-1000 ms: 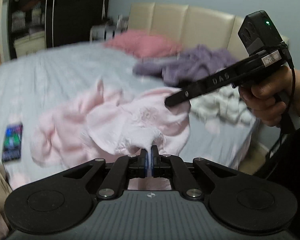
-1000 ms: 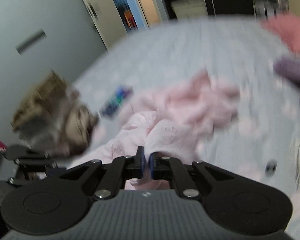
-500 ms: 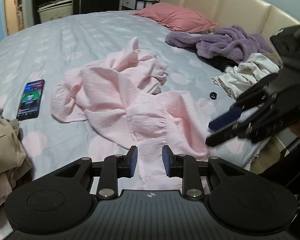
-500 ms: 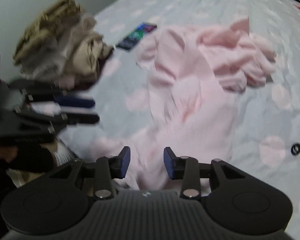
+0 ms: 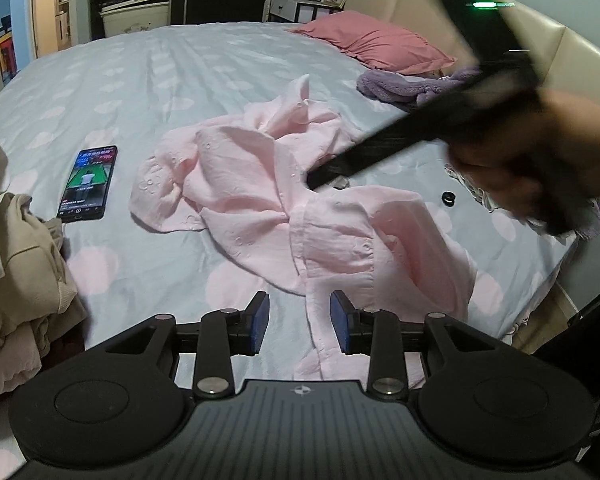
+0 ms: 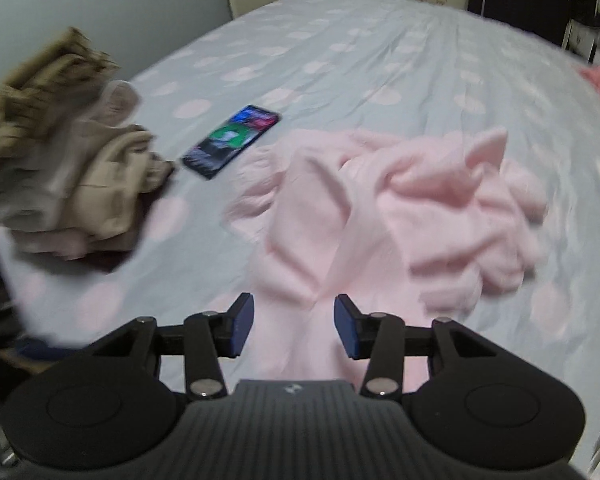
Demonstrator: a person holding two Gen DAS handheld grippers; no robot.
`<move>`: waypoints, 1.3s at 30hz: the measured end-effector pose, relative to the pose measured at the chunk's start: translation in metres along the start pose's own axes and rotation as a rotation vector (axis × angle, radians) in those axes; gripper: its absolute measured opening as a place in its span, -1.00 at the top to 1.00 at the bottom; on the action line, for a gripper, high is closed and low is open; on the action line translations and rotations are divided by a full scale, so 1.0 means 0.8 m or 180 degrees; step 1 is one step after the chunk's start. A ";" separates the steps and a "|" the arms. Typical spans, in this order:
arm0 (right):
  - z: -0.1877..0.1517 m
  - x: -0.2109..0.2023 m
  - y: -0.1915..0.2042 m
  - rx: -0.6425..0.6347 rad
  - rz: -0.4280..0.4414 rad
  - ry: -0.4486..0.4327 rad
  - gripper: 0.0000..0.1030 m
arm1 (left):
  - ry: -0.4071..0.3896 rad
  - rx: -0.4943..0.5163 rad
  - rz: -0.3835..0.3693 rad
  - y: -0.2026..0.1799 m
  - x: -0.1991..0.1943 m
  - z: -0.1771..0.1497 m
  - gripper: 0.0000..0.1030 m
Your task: Fold clothes
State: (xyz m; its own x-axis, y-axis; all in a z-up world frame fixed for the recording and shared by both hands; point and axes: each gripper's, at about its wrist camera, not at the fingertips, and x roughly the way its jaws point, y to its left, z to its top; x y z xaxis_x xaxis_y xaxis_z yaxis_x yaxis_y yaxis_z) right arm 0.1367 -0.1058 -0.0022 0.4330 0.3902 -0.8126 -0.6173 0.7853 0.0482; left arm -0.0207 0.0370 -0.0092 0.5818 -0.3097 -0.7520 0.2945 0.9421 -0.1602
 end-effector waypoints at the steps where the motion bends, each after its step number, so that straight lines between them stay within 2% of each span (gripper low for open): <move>1: 0.008 0.013 0.001 -0.0040 -0.0075 -0.0022 0.04 | 0.0007 -0.0012 0.0004 0.002 0.001 -0.001 0.39; 4: 0.031 0.050 0.005 -0.0118 -0.0249 -0.0082 -0.17 | 0.0036 -0.0050 0.0011 0.008 0.002 -0.003 0.39; 11: 0.053 0.104 0.009 -0.0227 -0.0517 0.0007 -0.21 | 0.0047 -0.0103 0.0018 0.017 0.001 -0.007 0.39; 13: 0.052 0.110 0.010 -0.0368 -0.0696 -0.0029 -0.21 | 0.0059 -0.0117 0.0023 0.019 0.002 -0.007 0.39; 18: 0.057 0.092 -0.001 -0.0293 -0.0624 -0.0362 -0.24 | 0.0091 -0.0137 0.0023 0.021 0.004 -0.011 0.39; 20: 0.060 0.088 -0.006 -0.0263 -0.0618 -0.0402 -0.40 | 0.0109 -0.0145 0.0027 0.022 0.006 -0.012 0.39; 22: 0.059 0.093 -0.010 -0.0296 -0.0670 -0.0332 -0.47 | 0.0127 -0.0154 0.0031 0.022 0.008 -0.014 0.39; 23: 0.058 0.100 -0.013 -0.0332 -0.0672 -0.0216 -0.44 | 0.0136 -0.0158 0.0033 0.023 0.008 -0.015 0.39; 24: 0.056 0.107 -0.015 -0.0367 -0.0660 -0.0082 -0.33 | 0.0145 -0.0165 0.0033 0.023 0.010 -0.015 0.39; 25: 0.053 0.113 -0.018 -0.0387 -0.0570 0.0042 0.60 | 0.0154 -0.0175 0.0031 0.024 0.011 -0.016 0.39; 26: 0.051 0.116 -0.020 -0.0381 -0.0476 0.0116 0.99 | 0.0162 -0.0184 0.0033 0.025 0.013 -0.016 0.39; 28: 0.045 0.113 -0.021 -0.0384 -0.0325 0.0173 0.97 | 0.0166 -0.0198 0.0049 0.026 0.017 -0.013 0.39; 30: 0.039 0.092 -0.012 -0.0450 -0.0195 0.0085 0.97 | 0.0166 -0.0212 0.0067 0.027 0.022 -0.010 0.39; 36: 0.012 -0.010 0.014 -0.0533 0.0496 -0.0086 0.97 | 0.0133 -0.0223 0.0082 0.025 0.029 -0.002 0.39; 39: -0.017 -0.067 0.022 -0.0601 0.0956 -0.0143 0.97 | 0.0083 -0.0224 0.0057 0.022 0.028 -0.002 0.12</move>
